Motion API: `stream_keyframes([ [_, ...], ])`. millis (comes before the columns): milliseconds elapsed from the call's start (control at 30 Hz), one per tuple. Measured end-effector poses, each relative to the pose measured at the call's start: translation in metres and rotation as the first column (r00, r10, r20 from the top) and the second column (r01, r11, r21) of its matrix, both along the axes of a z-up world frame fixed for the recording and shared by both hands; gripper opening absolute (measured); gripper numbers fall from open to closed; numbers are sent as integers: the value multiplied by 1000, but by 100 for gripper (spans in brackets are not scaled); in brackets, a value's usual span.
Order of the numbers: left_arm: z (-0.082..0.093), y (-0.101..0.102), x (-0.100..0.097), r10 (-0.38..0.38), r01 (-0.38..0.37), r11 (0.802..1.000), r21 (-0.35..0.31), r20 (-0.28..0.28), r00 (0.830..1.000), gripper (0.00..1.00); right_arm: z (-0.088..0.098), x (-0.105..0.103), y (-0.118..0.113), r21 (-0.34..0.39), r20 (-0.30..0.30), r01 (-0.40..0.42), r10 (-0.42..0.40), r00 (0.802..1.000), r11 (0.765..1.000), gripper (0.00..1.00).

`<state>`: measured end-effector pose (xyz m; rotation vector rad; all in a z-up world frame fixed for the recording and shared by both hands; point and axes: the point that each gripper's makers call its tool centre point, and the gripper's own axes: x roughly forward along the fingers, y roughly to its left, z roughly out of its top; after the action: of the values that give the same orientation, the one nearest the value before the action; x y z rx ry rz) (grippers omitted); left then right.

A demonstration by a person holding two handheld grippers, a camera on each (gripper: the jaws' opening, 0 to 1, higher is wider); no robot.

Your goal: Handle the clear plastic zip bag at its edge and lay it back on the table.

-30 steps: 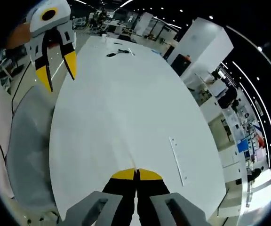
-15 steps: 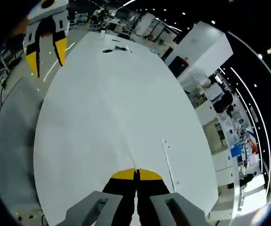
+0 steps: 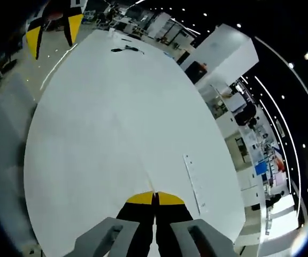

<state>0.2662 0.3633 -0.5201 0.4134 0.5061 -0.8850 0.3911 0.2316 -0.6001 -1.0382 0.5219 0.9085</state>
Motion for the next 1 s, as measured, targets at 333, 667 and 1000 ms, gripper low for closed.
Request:
stream_keyframes([
  [333, -17, 1, -4, 19, -19, 1000, -9, -35, 999, 26, -43, -25, 6, -3, 27, 19, -19, 999, 1000, 0],
  [667, -28, 7, -10, 37, -38, 999, -10, -59, 998, 26, -78, -51, 10, -25, 31, 25, -24, 999, 999, 0],
  [1000, -36, 5, -17, 38, -39, 999, -4, -74, 997, 26, -99, -55, 12, -32, 13, 35, -35, 999, 999, 0],
])
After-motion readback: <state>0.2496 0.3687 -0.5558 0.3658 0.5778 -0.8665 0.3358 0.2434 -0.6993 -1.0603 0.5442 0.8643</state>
